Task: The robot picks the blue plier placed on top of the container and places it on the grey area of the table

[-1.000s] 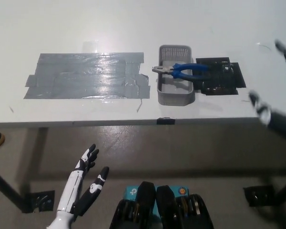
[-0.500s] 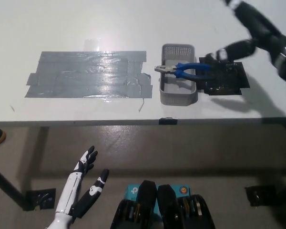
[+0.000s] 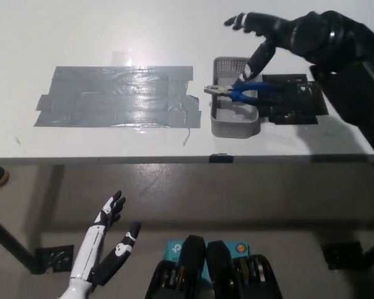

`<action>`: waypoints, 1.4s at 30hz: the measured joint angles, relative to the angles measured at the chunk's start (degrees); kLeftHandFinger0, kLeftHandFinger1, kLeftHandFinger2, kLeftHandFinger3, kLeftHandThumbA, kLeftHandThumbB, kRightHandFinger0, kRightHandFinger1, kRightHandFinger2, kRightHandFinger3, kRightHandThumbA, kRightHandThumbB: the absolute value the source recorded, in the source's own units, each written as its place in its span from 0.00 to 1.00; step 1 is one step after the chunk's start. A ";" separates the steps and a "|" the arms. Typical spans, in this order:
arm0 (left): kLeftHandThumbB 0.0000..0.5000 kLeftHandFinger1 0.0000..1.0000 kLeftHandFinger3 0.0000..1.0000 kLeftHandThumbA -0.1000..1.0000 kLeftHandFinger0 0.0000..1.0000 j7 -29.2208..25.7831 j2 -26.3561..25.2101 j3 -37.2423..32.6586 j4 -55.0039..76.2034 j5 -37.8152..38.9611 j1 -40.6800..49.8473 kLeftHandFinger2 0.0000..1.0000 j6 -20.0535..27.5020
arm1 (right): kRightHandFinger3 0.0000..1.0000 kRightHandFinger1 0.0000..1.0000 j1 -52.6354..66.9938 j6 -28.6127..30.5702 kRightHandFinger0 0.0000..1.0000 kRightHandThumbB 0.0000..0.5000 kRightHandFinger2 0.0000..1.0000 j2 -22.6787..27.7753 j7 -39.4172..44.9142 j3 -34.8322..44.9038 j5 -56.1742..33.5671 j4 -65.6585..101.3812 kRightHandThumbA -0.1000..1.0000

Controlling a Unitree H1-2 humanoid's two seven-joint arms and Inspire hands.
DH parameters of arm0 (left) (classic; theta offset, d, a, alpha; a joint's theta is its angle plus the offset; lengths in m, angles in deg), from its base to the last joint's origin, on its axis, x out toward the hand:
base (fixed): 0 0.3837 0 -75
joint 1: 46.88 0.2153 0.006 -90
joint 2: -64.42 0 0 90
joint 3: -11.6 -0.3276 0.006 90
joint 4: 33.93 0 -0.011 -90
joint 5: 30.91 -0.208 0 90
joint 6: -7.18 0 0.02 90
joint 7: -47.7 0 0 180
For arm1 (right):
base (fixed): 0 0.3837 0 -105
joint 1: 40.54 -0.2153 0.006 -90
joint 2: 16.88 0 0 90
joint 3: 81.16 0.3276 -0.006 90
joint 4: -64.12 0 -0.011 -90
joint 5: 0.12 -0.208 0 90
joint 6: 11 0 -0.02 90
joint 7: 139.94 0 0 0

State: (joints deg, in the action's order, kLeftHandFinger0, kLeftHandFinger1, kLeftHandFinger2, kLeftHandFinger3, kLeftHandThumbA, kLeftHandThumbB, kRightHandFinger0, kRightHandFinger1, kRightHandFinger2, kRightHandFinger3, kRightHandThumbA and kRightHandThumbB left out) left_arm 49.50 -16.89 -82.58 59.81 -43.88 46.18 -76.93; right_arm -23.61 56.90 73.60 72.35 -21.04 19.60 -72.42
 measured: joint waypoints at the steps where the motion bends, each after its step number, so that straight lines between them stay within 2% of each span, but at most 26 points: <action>1: 0.25 1.00 1.00 0.77 1.00 0.00 0.00 0.02 0.02 0.00 0.00 1.00 0.00 | 1.00 1.00 -0.24 0.01 1.00 0.88 1.00 -0.59 0.11 -0.07 0.09 -1.38 0.99; 5: 0.24 1.00 1.00 0.77 1.00 0.00 0.00 0.01 0.06 0.01 0.00 1.00 0.01 | 1.00 1.00 -1.05 0.20 1.00 0.79 1.00 -2.30 0.34 -0.63 0.95 -6.01 0.98; 8: 0.23 1.00 1.00 0.78 1.00 0.00 0.01 0.01 0.07 0.01 0.00 1.00 0.02 | 1.00 1.00 -1.85 0.47 1.00 0.77 1.00 -3.56 0.30 -0.80 1.47 -9.89 0.97; 10: 0.23 1.00 1.00 0.80 1.00 0.01 0.01 0.01 0.09 0.01 0.00 1.00 0.02 | 1.00 1.00 -2.24 0.58 1.00 0.70 1.00 -4.19 0.23 -0.87 1.92 -12.04 0.94; 14: 0.22 1.00 1.00 0.80 1.00 0.00 0.00 0.11 0.53 0.00 0.00 1.00 0.01 | 1.00 1.00 -2.34 0.96 1.00 0.68 1.00 -5.25 -0.13 -0.83 2.34 -14.49 0.94; 19: 0.21 1.00 1.00 0.83 1.00 0.01 -0.02 0.27 0.65 0.01 -0.03 1.00 0.01 | 1.00 1.00 -2.70 1.70 1.00 0.67 1.00 -6.02 -0.84 -0.79 3.16 -17.15 0.92; 25: 0.21 1.00 1.00 0.83 1.00 0.01 -0.07 0.34 0.81 0.02 -0.05 1.00 0.00 | 1.00 1.00 -2.88 3.00 1.00 0.72 1.00 -6.24 -1.63 -0.78 3.60 -18.30 0.91; 27: 0.21 1.00 1.00 0.84 1.00 0.01 -0.07 0.35 0.81 0.02 -0.07 1.00 0.00 | 1.00 1.00 -2.88 3.12 1.00 0.76 1.00 -6.29 -2.00 -0.91 3.89 -18.37 0.93; 33: 0.26 1.00 1.00 0.88 1.00 0.03 -0.28 0.38 0.81 0.08 -0.21 1.00 0.01 | 1.00 1.00 -2.85 3.93 1.00 0.72 1.00 -6.81 -3.41 -1.32 5.25 -19.09 0.93; 38: 0.28 1.00 1.00 0.90 1.00 0.03 -0.41 0.40 0.87 0.08 -0.40 1.00 0.01 | 1.00 1.00 -2.83 5.03 1.00 0.75 1.00 -7.15 -4.31 -1.80 6.15 -20.32 1.00; 42: 0.32 1.00 1.00 0.92 1.00 0.04 -0.54 0.45 1.24 0.11 -0.55 1.00 0.00 | 1.00 1.00 -2.83 5.74 1.00 0.74 1.00 -7.81 -5.23 -2.61 7.15 -21.79 0.98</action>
State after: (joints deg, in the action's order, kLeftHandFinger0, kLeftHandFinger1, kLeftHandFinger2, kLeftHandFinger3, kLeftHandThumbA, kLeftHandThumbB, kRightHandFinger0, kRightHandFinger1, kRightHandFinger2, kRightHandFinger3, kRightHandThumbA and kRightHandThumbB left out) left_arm 49.53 -17.43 -82.13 61.05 -43.77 45.64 -76.92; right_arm -26.44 62.64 65.79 67.13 -23.65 26.74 -94.21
